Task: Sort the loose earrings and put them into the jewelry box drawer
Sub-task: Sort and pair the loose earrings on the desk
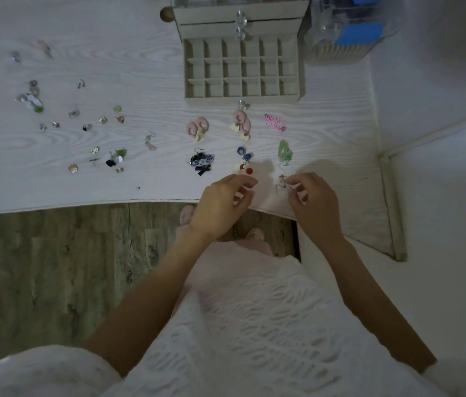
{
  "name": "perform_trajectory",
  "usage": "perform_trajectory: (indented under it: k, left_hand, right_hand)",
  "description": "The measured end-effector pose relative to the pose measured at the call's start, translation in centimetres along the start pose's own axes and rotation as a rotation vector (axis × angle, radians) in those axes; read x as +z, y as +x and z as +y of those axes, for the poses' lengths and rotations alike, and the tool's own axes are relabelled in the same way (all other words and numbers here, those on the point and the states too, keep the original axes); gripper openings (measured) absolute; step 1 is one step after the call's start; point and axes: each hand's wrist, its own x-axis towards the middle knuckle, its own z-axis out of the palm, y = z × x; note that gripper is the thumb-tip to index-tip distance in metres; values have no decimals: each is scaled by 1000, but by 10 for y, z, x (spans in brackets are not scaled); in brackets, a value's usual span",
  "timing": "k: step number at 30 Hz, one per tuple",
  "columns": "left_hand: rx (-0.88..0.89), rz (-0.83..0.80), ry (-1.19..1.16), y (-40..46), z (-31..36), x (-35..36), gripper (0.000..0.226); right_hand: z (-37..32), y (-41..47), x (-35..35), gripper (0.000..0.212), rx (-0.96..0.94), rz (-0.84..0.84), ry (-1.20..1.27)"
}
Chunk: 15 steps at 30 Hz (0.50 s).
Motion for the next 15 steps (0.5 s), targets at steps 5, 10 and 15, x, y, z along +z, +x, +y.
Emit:
perform_trajectory:
  k: [5, 10, 15]
  left_hand:
    - [66, 275, 148, -39, -40, -70, 18]
    - [-272, 555, 244, -67, -105, -138, 17]
    - [-519, 433, 248, -76, -174, -182, 35]
  right_hand:
    - [-61, 25, 17, 16, -280, -120, -37]
    - [-133, 55, 73, 16, -443, -222, -99]
    - [-178, 82, 148, 30, -313, -318, -159]
